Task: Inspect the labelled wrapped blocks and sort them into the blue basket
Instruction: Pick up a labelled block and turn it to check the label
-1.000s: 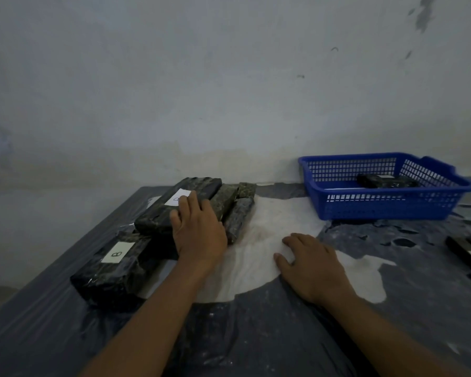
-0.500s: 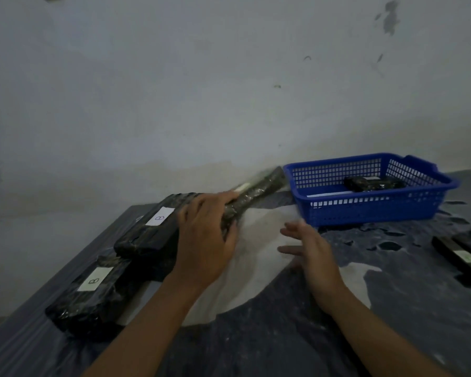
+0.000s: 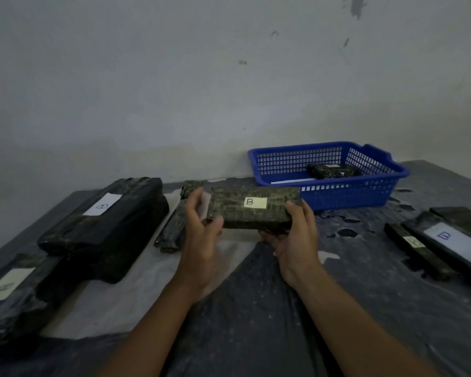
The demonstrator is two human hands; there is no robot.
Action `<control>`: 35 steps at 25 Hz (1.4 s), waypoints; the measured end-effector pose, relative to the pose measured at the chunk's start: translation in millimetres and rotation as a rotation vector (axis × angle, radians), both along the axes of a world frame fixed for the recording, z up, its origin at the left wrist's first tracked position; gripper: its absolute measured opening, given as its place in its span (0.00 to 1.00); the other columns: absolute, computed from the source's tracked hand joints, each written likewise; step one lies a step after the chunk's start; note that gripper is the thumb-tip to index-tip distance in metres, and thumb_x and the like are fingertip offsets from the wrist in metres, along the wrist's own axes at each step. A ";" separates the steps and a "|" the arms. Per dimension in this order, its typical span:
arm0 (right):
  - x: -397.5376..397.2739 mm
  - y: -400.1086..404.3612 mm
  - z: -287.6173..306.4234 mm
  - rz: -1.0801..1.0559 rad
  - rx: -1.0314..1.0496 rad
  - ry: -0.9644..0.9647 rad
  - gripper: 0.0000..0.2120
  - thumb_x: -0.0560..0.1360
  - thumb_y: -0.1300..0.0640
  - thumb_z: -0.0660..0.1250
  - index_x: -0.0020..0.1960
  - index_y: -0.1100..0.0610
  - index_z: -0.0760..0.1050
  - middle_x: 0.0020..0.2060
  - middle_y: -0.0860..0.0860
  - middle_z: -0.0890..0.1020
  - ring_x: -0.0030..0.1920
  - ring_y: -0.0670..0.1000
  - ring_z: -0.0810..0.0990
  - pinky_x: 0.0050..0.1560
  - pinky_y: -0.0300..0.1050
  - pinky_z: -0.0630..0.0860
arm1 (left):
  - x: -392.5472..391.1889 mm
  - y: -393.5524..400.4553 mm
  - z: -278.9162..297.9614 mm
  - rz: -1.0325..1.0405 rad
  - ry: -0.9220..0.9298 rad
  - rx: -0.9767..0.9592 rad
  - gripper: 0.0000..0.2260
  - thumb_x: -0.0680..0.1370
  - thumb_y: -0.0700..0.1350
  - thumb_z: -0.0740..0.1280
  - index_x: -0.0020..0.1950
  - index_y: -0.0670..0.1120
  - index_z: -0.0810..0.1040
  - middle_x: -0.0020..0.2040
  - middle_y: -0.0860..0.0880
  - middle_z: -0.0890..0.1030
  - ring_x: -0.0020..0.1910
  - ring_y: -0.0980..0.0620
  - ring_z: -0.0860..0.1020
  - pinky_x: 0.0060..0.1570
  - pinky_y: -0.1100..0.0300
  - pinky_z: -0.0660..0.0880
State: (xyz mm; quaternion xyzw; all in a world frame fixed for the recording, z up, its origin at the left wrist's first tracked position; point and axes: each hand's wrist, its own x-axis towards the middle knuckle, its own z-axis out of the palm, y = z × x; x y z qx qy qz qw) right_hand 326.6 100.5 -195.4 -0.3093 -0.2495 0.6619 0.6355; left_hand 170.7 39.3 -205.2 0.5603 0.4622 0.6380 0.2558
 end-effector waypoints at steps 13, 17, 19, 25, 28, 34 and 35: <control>-8.9 13.3 4.1 0.236 0.151 -0.491 0.18 0.82 0.60 0.63 0.68 0.44 0.72 0.60 0.56 0.82 0.56 0.60 0.84 0.47 0.64 0.84 | -47.6 14.6 9.8 -0.121 -0.610 -0.321 0.13 0.83 0.44 0.64 0.68 0.45 0.76 0.60 0.41 0.85 0.56 0.43 0.84 0.50 0.43 0.83; -5.3 19.2 -3.4 0.212 0.208 -0.458 0.12 0.82 0.56 0.66 0.65 0.49 0.73 0.57 0.56 0.84 0.50 0.53 0.87 0.44 0.54 0.84 | -42.1 13.0 10.3 -0.190 -0.568 -0.328 0.11 0.82 0.44 0.66 0.63 0.43 0.79 0.53 0.42 0.87 0.49 0.46 0.86 0.45 0.52 0.84; -2.9 20.5 -4.1 0.247 0.218 -0.404 0.11 0.83 0.53 0.64 0.65 0.47 0.74 0.57 0.54 0.85 0.52 0.52 0.87 0.49 0.55 0.84 | -41.9 14.2 8.6 -0.164 -0.521 -0.338 0.13 0.80 0.44 0.68 0.63 0.42 0.79 0.53 0.42 0.87 0.50 0.46 0.86 0.49 0.53 0.83; 0.8 22.2 -4.2 0.286 0.283 -0.397 0.11 0.84 0.54 0.63 0.65 0.49 0.77 0.53 0.53 0.86 0.47 0.51 0.87 0.41 0.49 0.84 | -43.3 16.2 6.0 -0.171 -0.508 -0.345 0.14 0.80 0.43 0.69 0.65 0.42 0.78 0.55 0.42 0.86 0.51 0.45 0.85 0.52 0.50 0.83; 1.2 22.2 -6.0 0.256 0.309 -0.426 0.08 0.84 0.55 0.63 0.61 0.47 0.78 0.51 0.52 0.85 0.47 0.52 0.86 0.43 0.51 0.85 | -43.8 17.7 6.6 -0.201 -0.516 -0.337 0.14 0.78 0.43 0.69 0.64 0.44 0.78 0.53 0.43 0.86 0.48 0.46 0.85 0.49 0.51 0.84; 0.7 20.8 -8.1 0.232 0.315 -0.442 0.07 0.83 0.53 0.66 0.59 0.46 0.79 0.49 0.50 0.86 0.48 0.52 0.85 0.50 0.56 0.83 | -38.8 13.2 6.4 -0.184 -0.483 -0.310 0.11 0.81 0.45 0.67 0.62 0.45 0.79 0.52 0.44 0.86 0.51 0.45 0.86 0.47 0.52 0.82; 0.6 20.0 -6.7 0.245 0.313 -0.437 0.09 0.82 0.53 0.67 0.61 0.46 0.78 0.50 0.50 0.87 0.48 0.52 0.87 0.49 0.54 0.84 | -37.7 12.0 7.9 -0.171 -0.464 -0.304 0.11 0.82 0.47 0.66 0.62 0.45 0.80 0.54 0.43 0.86 0.52 0.44 0.85 0.49 0.52 0.81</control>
